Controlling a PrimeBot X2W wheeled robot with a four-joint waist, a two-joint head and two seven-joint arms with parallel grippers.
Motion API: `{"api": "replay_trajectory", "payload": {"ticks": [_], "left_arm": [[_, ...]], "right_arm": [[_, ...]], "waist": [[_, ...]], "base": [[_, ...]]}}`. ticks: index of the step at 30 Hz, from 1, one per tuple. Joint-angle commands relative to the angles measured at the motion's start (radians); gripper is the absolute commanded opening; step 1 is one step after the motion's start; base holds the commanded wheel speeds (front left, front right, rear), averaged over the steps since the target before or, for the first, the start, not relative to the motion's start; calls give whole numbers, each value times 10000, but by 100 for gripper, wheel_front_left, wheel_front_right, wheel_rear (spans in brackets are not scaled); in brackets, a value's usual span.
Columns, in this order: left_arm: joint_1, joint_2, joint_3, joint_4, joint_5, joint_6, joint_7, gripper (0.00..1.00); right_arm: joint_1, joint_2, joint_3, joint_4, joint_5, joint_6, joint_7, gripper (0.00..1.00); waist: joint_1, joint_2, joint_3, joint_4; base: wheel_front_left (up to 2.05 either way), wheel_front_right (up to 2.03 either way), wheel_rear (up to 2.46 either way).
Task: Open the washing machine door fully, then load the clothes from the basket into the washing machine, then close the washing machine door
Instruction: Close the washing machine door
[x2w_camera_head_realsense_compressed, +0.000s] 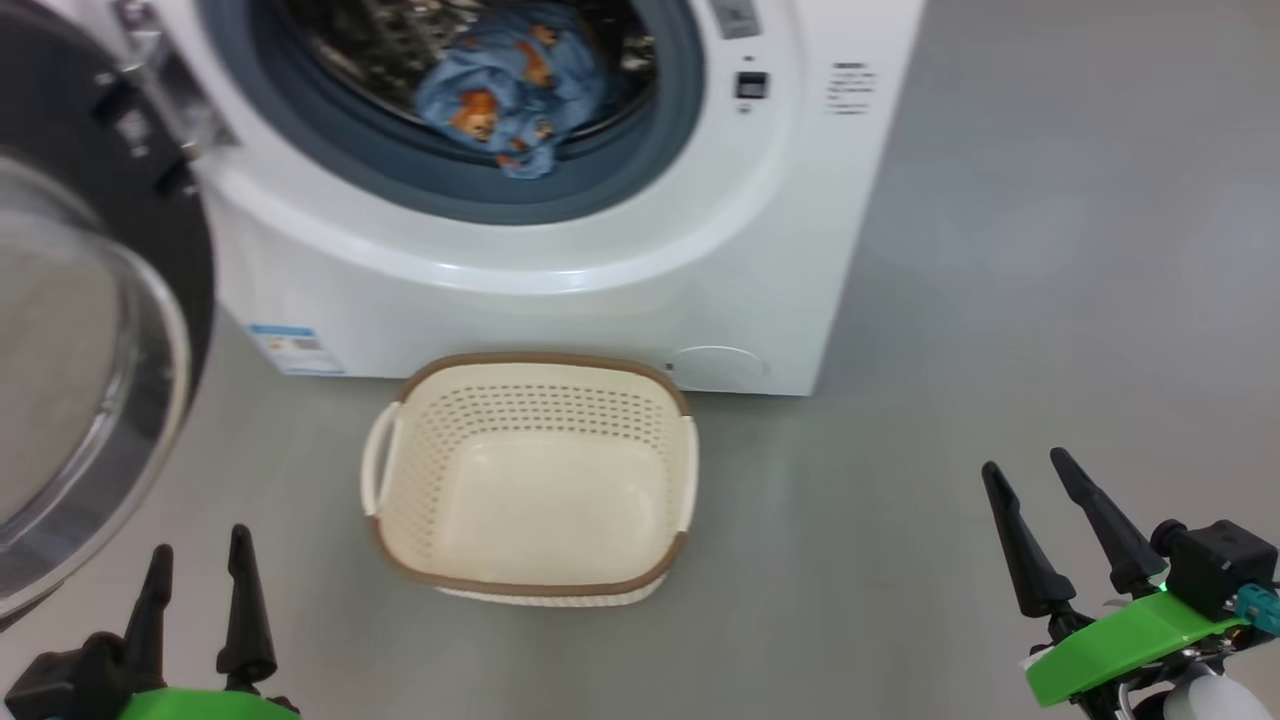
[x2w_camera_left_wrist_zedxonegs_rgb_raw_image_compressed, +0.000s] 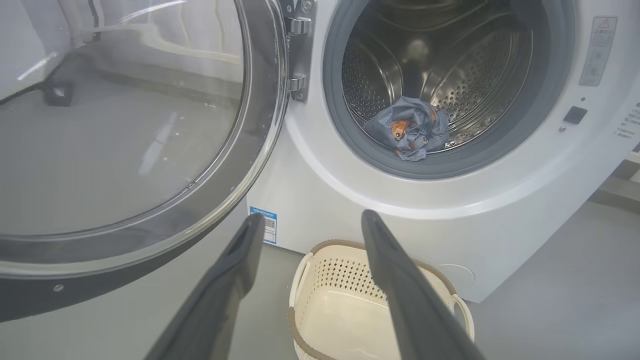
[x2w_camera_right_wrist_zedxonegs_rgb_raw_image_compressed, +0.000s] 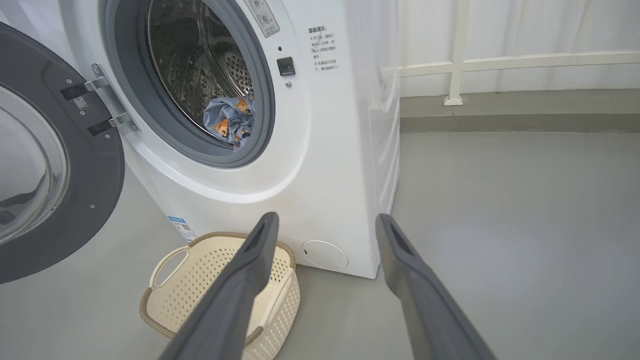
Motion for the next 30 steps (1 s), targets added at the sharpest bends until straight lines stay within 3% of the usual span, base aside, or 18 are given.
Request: {"api": "replay_trajectory", "payload": {"ticks": [1, 17, 30], "left_arm": [[70, 77, 371, -252, -88, -15, -65, 100], [522, -167, 458, -252, -179, -15, -65, 100], [702, -178, 482, -321, -438, -15, -65, 100]], "right_arm": [[61, -219, 301, -201, 92, 85, -49, 100], [95, -430, 804, -65, 249, 85, -49, 100], [183, -397, 990, 5, 301, 85, -49, 100]], "waist": [[0, 0, -134, 757], [0, 0, -460, 2967], [0, 0, -571, 3669]], "base": [[0, 0, 0], [0, 0, 0], [0, 0, 0]]}}
